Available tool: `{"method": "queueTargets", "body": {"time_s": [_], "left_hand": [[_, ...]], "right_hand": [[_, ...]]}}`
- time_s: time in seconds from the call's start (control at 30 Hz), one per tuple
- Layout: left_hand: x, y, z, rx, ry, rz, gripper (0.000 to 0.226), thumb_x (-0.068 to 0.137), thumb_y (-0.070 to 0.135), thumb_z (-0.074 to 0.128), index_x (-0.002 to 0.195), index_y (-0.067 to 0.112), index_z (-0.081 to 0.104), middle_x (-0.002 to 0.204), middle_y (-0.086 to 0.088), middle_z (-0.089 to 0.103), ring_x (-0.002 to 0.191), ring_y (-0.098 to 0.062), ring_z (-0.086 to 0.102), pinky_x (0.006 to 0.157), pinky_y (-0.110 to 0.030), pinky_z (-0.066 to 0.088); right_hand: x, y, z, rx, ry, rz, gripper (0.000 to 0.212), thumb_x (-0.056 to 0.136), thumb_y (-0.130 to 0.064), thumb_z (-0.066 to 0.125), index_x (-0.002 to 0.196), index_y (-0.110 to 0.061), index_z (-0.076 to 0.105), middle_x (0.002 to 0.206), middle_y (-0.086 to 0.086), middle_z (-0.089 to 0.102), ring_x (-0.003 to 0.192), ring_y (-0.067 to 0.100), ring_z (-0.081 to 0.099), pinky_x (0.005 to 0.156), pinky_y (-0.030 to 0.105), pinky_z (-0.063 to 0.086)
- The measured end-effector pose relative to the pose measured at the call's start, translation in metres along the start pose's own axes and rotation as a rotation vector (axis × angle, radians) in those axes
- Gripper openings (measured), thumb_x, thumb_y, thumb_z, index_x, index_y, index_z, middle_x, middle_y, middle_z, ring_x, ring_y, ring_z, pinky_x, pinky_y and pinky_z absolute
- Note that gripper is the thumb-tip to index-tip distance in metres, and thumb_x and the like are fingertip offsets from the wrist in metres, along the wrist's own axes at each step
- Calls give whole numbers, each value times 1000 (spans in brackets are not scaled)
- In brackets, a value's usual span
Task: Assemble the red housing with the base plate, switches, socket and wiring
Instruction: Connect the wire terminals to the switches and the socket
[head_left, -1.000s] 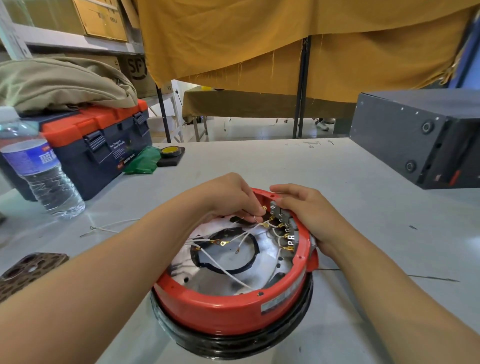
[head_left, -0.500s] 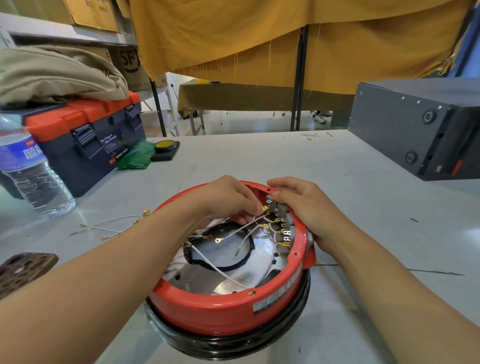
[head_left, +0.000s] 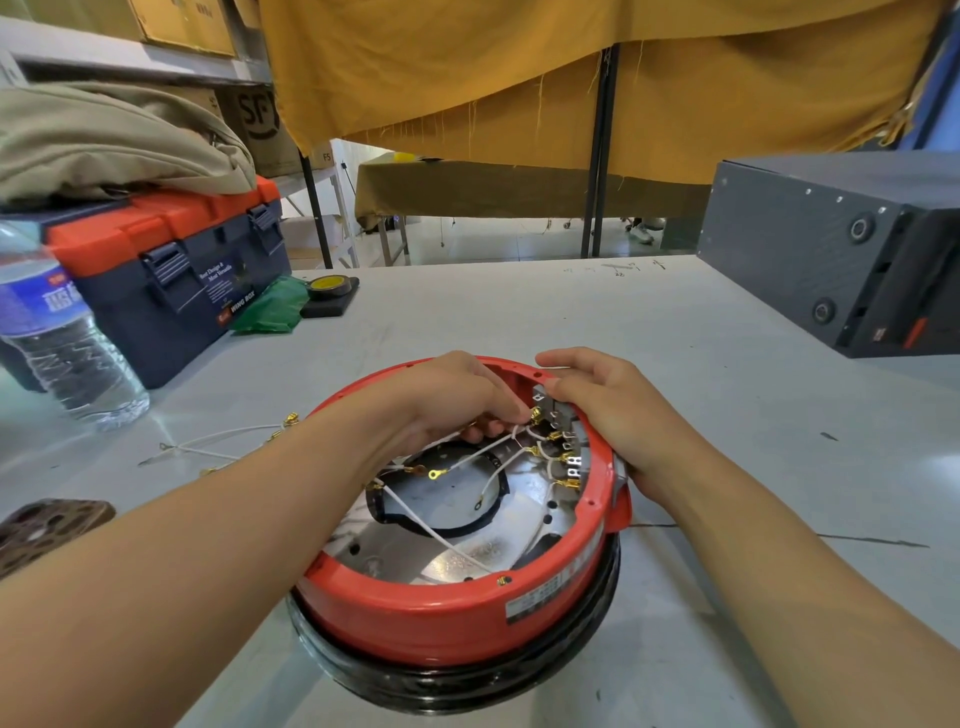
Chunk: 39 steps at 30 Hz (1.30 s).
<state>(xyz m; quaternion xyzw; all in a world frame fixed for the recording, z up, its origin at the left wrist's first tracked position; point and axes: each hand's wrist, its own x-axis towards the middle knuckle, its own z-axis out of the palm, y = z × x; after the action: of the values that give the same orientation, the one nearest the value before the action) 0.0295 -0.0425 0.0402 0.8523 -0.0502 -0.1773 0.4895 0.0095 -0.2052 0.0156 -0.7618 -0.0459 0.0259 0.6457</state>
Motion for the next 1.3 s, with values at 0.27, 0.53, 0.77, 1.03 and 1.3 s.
{"method": "queueTargets", "body": {"time_s": [0.27,0.53,0.77,1.03,1.3], "left_hand": [[1,1,-1,34,-12,-25,6,83,8,64,78,7,68,65,-3,57,51,-8,47,44,-16,36],[2,0,-1,-8,-16,-25,6,84,6,63,79,5,66,62,-1,57,43,-5,46,38,-15,34],[3,0,-1,14,-37,-48,7,83,9,64,81,4,68,66,-4,57,45,-7,46,39,-15,35],[2,-1,2,42,-3,-6,10,81,13,67,74,8,70,59,2,61,44,-5,47,42,-18,33],[4,-1,8,8,63,16,16,80,10,67,86,-4,70,77,-15,59,56,-14,45,49,-21,35]], "right_hand": [[0,0,0,-10,0,-10,28,92,-10,54,117,-19,61,111,2,67,95,18,67,85,32,53],[0,-2,1,-26,6,-16,28,92,-10,54,117,-18,61,110,2,67,94,17,67,87,33,53],[-2,-3,1,-32,2,-12,28,92,-9,53,117,-19,61,111,2,67,93,17,67,85,33,53],[-3,-4,1,-45,9,-6,25,92,-10,54,114,-16,63,108,5,68,96,21,66,90,37,52],[-4,-5,0,-70,16,-23,18,89,-11,56,103,-15,67,97,14,70,85,28,66,83,43,52]]}}
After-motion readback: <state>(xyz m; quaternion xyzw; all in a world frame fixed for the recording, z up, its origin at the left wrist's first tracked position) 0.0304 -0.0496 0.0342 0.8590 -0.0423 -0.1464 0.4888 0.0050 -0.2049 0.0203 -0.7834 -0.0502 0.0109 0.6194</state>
